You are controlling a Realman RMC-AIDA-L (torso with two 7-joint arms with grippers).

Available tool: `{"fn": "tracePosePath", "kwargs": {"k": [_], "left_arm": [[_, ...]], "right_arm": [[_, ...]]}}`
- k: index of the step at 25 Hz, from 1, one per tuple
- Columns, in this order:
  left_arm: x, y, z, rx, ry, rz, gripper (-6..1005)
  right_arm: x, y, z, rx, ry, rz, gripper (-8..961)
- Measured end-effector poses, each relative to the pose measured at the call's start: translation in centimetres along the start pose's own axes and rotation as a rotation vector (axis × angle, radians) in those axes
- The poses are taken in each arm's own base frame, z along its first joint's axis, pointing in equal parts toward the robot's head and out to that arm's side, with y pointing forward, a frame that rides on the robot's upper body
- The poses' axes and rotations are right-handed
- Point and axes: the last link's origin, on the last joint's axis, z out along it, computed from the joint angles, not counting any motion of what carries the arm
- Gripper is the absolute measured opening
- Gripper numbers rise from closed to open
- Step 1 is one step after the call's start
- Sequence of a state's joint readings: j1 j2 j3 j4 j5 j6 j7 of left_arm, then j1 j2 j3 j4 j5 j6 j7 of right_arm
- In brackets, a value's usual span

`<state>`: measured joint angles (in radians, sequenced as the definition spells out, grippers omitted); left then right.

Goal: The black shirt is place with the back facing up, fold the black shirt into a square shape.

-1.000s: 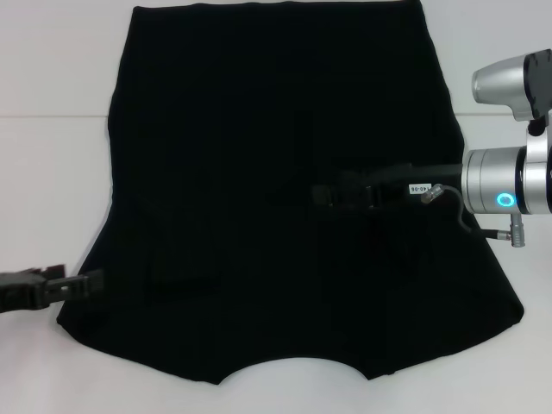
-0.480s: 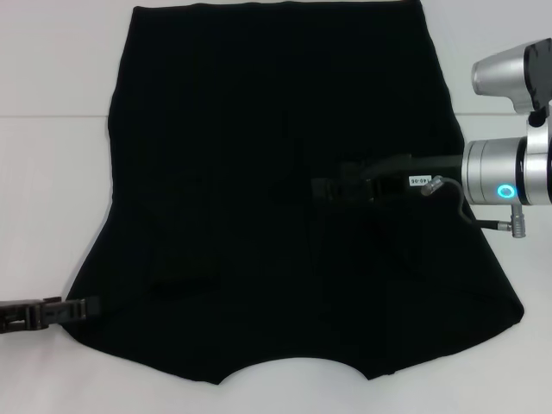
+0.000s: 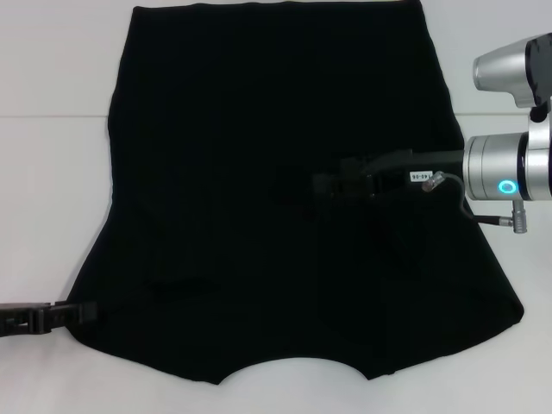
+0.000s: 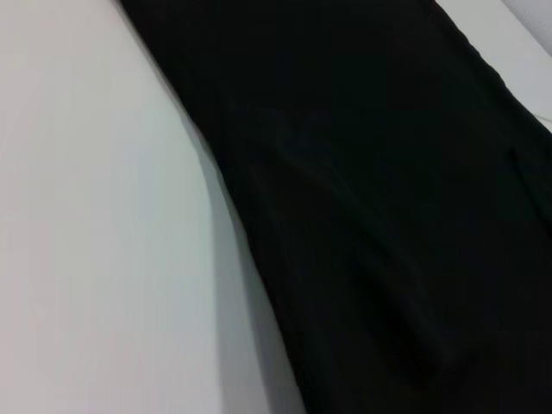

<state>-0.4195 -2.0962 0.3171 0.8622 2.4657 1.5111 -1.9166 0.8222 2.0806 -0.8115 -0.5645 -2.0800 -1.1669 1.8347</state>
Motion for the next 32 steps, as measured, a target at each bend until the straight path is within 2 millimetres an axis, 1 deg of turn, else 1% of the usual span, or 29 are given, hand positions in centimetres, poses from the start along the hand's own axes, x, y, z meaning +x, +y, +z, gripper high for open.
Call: {"fn": "tracePosePath", "kwargs": {"k": [6, 10, 13, 16, 19, 23, 24, 25, 29, 32], "left_arm": [[-0.2, -0.1, 0.0, 0.008, -0.02, 0.0, 471], [-0.1, -0.1, 0.0, 0.008, -0.021, 0.001, 285], [0.1, -0.1, 0.0, 0.007, -0.02, 0.005, 154], [0.3, 0.0, 0.1, 0.004, -0.02, 0.009, 26], [0.5, 0.3, 0.2, -0.014, -0.019, 0.019, 26], [1.0, 0.6, 0.5, -0.027, -0.014, 0.027, 26], [1.0, 0.7, 0.5, -0.03, -0.014, 0.028, 26], [1.1, 0.7, 0.6, -0.032, -0.014, 0.029, 26], [1.3, 0.9, 0.7, -0.038, -0.009, 0.026, 27], [1.5, 1.0, 0.8, -0.042, -0.008, 0.03, 27]], "right_arm": [[0.0, 0.0, -0.1, 0.0, 0.0, -0.001, 764], [0.1, -0.2, -0.3, 0.006, 0.003, 0.0, 764], [0.4, -0.6, -0.7, 0.016, 0.008, 0.011, 765], [0.9, -1.3, -1.7, 0.027, 0.015, 0.038, 765], [1.6, -1.8, -3.1, 0.015, 0.034, 0.081, 764], [3.5, -2.8, -6.0, 0.014, 0.062, 0.171, 764], [4.4, -3.5, -7.7, 0.036, 0.07, 0.217, 765], [4.4, -3.5, -7.7, 0.036, 0.07, 0.217, 765], [6.2, -4.8, -10.9, 0.102, 0.1, 0.301, 762], [7.6, -5.7, -12.8, 0.168, 0.146, 0.345, 759]]}}
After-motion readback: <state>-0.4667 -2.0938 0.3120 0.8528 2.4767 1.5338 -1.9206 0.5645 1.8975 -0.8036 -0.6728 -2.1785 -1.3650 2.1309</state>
